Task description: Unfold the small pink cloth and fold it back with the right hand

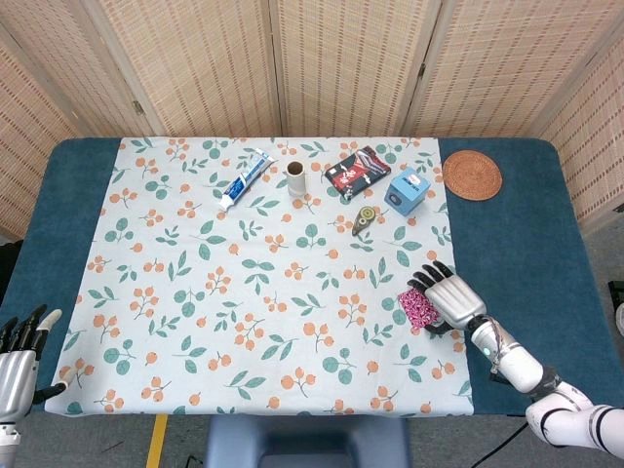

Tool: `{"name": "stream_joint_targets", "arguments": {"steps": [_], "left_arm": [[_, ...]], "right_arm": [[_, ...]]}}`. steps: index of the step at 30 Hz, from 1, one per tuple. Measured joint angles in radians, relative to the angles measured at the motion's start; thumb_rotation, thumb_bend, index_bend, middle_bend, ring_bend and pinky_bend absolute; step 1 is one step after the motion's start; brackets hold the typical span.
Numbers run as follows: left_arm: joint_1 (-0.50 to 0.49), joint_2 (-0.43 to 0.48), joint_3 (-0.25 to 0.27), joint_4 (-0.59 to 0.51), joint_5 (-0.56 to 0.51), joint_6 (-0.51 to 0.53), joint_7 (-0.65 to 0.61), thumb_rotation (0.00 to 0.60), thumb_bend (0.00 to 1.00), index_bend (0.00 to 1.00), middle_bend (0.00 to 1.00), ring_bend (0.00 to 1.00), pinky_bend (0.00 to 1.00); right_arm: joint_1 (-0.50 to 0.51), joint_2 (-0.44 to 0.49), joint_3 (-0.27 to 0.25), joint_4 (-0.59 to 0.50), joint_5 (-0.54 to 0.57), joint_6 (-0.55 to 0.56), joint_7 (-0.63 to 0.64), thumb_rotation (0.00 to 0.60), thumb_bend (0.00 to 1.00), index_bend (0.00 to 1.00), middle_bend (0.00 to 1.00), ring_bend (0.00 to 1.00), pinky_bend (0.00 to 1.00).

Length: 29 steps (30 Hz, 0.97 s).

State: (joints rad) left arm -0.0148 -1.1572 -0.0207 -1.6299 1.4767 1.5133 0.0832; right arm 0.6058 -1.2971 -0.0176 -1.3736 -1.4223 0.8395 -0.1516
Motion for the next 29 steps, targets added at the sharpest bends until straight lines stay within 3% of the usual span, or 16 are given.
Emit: {"name": "stream_joint_targets", "arguments": {"steps": [6,11,21,29], "left_arm": [[-0.010,-0.002,-0.006,-0.002,-0.002,-0.009,0.000,0.600,0.29,0.14,0.08,0.14,0.00],[-0.021,-0.008,-0.012,-0.003,-0.001,-0.017,0.006,0.600,0.29,0.14,0.08,0.14,0.00],[-0.031,-0.032,-0.037,-0.016,-0.012,0.001,0.032,0.600,0.30,0.14,0.08,0.14,0.00],[-0.037,-0.063,-0.045,-0.007,-0.006,0.014,0.036,0.600,0.31,0.14,0.08,0.14,0.00]], "right_arm": [[-0.058,0.058,0.008,-0.063,0.011,0.109,0.015,0.463,0.27,0.14,0.14,0.00,0.00],[-0.140,0.098,0.011,-0.123,0.019,0.253,0.008,0.598,0.27,0.14,0.14,0.02,0.00],[-0.395,0.157,-0.005,-0.234,0.019,0.603,0.033,0.600,0.27,0.14,0.14,0.02,0.00],[-0.515,0.183,-0.031,-0.263,-0.027,0.724,0.102,0.600,0.27,0.14,0.14,0.02,0.00]]}}
